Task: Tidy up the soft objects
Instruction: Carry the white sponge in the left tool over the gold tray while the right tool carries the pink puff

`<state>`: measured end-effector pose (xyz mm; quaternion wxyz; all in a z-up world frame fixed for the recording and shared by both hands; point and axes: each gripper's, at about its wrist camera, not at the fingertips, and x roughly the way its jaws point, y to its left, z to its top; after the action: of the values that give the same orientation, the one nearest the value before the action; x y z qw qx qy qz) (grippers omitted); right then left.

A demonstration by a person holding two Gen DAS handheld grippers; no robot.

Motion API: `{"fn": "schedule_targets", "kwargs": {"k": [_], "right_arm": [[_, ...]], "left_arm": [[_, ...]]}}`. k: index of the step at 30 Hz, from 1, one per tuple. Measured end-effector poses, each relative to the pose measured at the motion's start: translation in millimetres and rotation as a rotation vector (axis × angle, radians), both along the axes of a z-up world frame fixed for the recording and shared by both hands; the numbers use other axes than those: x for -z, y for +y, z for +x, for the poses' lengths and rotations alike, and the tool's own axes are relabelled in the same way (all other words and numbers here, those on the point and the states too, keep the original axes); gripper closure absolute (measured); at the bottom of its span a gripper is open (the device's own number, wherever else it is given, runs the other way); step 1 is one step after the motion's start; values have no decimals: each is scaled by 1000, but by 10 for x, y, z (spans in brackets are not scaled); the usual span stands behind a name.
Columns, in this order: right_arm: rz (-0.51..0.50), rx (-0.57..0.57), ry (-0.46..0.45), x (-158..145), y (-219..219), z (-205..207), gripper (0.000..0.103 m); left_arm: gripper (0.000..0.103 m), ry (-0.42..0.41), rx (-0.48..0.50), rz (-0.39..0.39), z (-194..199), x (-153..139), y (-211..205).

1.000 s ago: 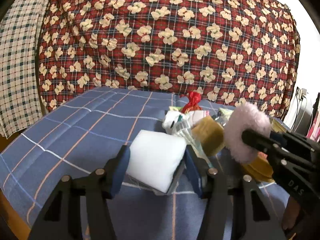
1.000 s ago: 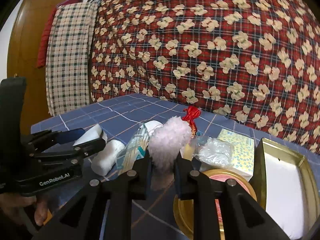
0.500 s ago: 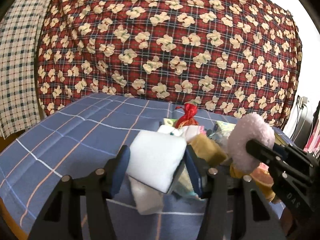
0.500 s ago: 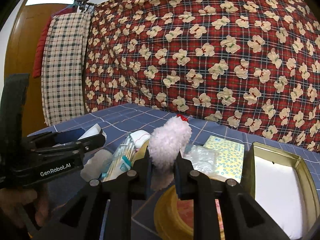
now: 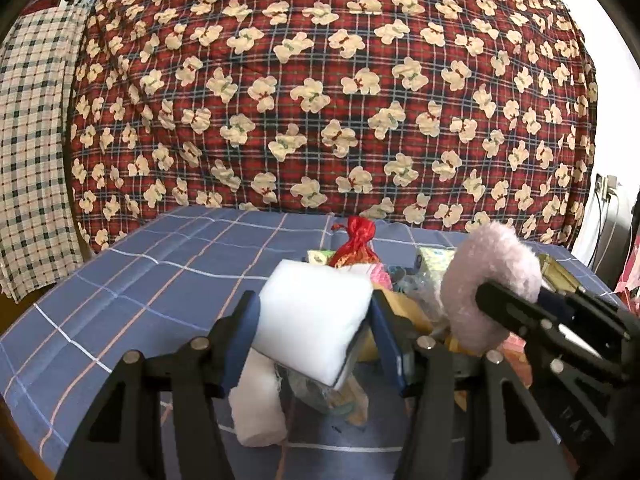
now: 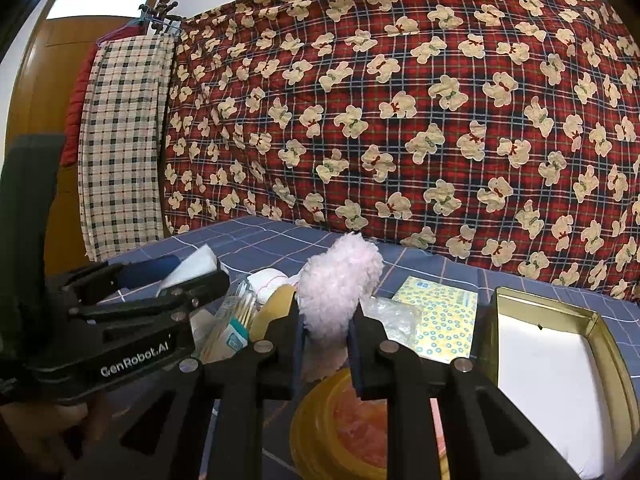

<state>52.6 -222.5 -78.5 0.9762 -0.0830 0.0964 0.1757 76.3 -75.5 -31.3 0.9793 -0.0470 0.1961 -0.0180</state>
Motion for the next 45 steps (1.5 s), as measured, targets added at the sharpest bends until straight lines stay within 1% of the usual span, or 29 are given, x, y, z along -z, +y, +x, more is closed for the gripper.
{"fn": "schedule_targets", "kwargs": {"k": [6, 12, 17, 22, 26, 33, 38, 45], "right_arm": [[7, 8, -6, -8, -42, 30, 83], [23, 14, -22, -33, -102, 75, 83], [60, 16, -27, -40, -171, 75, 83], [62, 23, -41, -33, -160, 40, 82], [60, 29, -54, -34, -158, 22, 82], [57, 31, -43, -27, -154, 29, 82], [55, 39, -35, -14, -154, 55, 82], [73, 45, -36, -18, -191, 56, 82]], "left_arm": [[48, -21, -16, 15, 35, -76, -42], [48, -16, -32, 33, 102, -49, -97], [48, -41, -42, 49, 98, -66, -150], [48, -81, -52, 67, 66, -87, -223], [48, -97, -59, 73, 59, -100, -265], [48, -95, -53, 76, 65, -105, -302], [48, -78, -47, 78, 112, -102, -351], [48, -64, -51, 77, 168, -91, -392]]}}
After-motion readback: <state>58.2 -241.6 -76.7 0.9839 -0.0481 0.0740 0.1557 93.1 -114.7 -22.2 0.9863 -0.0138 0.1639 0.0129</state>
